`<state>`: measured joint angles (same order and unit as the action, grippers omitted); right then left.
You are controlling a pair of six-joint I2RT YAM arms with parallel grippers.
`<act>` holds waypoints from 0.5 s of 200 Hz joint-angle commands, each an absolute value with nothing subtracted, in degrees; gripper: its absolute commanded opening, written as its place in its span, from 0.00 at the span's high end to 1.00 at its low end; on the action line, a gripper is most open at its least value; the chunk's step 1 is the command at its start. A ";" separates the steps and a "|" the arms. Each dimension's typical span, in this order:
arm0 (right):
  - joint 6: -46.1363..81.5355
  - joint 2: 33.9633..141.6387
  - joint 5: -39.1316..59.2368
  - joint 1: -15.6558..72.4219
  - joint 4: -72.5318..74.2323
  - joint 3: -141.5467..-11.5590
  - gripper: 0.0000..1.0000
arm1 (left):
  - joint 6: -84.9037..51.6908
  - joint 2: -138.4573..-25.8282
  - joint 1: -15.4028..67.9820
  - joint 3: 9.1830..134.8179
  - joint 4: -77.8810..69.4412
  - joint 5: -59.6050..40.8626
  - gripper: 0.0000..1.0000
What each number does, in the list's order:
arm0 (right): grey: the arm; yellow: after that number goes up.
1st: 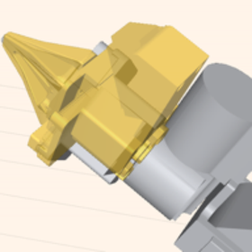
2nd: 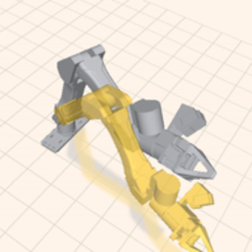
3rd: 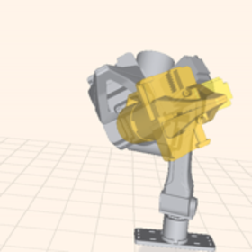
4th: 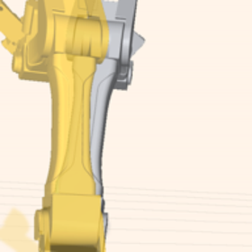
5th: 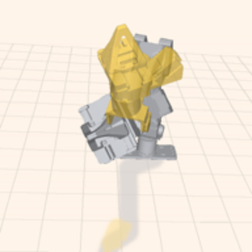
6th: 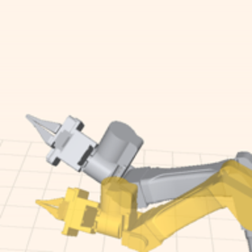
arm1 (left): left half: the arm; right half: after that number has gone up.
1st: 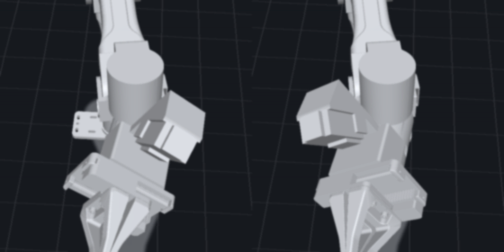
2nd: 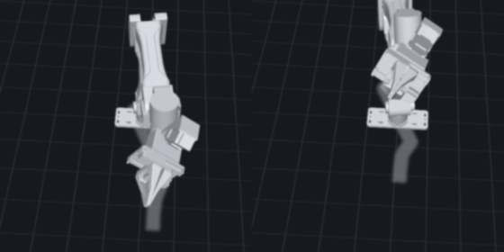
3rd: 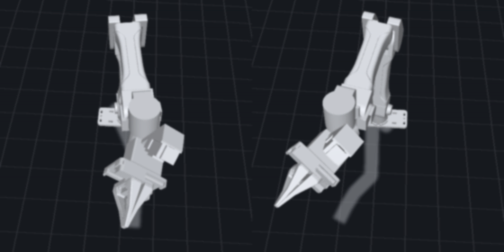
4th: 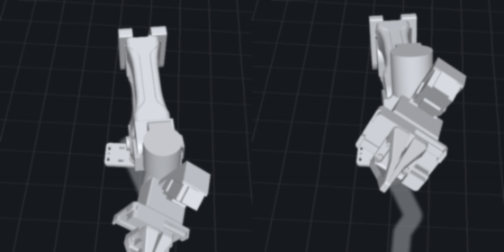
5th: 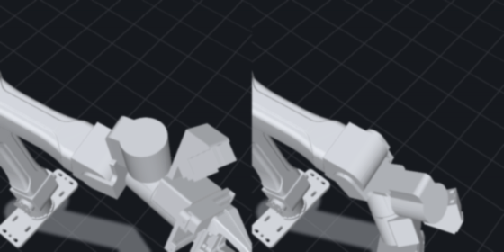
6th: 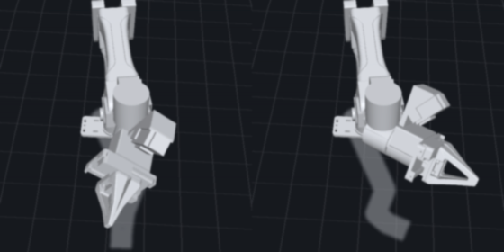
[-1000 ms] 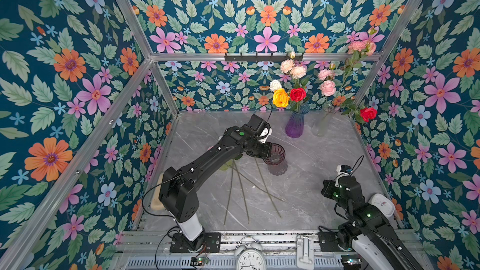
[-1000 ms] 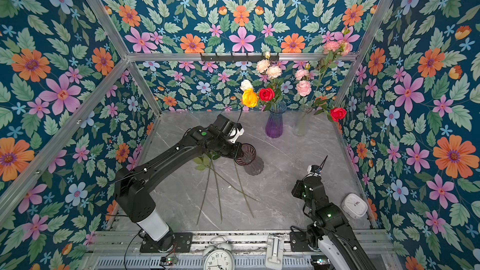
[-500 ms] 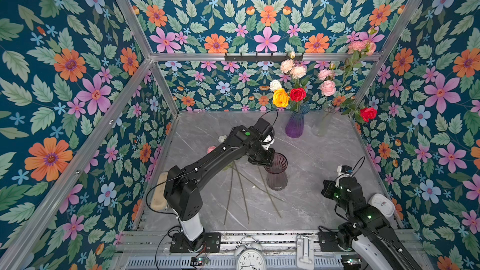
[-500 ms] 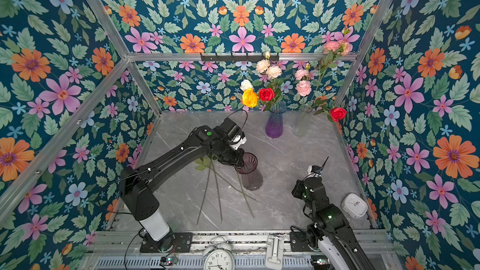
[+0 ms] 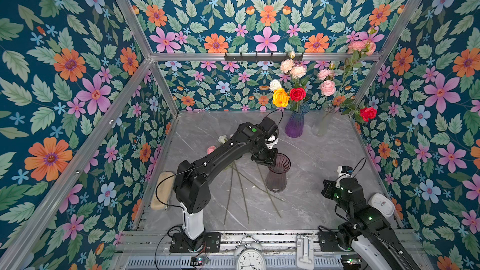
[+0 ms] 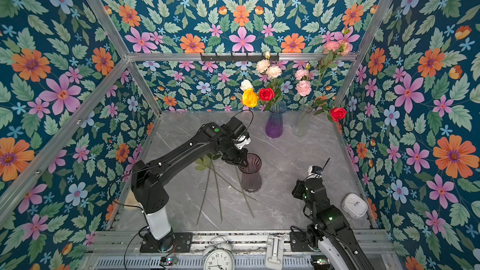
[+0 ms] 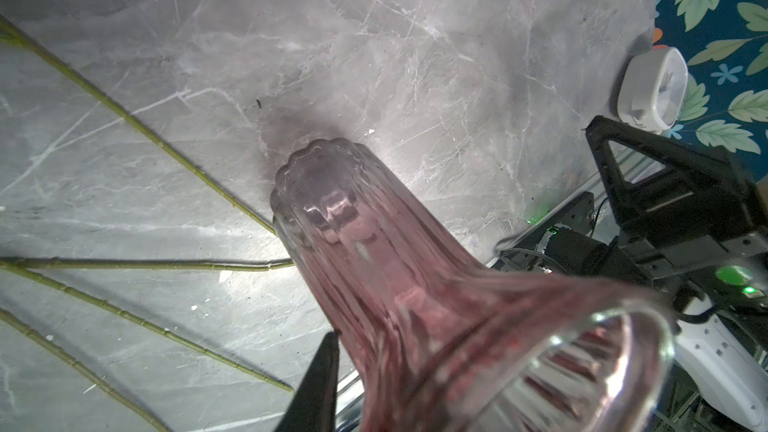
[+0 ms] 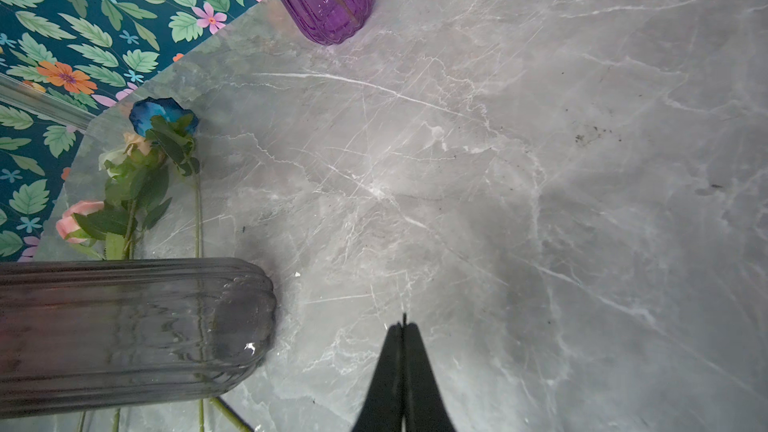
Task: Arrange the flowers into the vase
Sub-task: 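Carry the dark mauve vase nearer the robot and set it upright, then open the left gripper and draw it back toward the loose roses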
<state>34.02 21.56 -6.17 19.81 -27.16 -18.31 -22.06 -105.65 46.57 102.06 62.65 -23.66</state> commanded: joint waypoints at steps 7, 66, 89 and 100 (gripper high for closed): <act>33.49 21.14 -6.26 19.92 -27.22 -18.18 1.00 | -21.51 -105.57 46.63 103.61 62.55 -24.33 0.70; 33.27 21.83 -5.80 19.91 -26.82 -18.27 1.00 | -23.30 -100.78 46.67 104.43 56.46 -24.36 0.56; 33.03 22.31 -5.20 19.86 -26.61 -18.30 1.00 | -23.29 -95.35 46.68 103.63 55.29 -20.03 0.56; 33.03 22.37 -5.13 19.87 -26.54 -18.29 1.00 | -23.44 -91.05 46.53 100.47 53.31 -16.71 0.55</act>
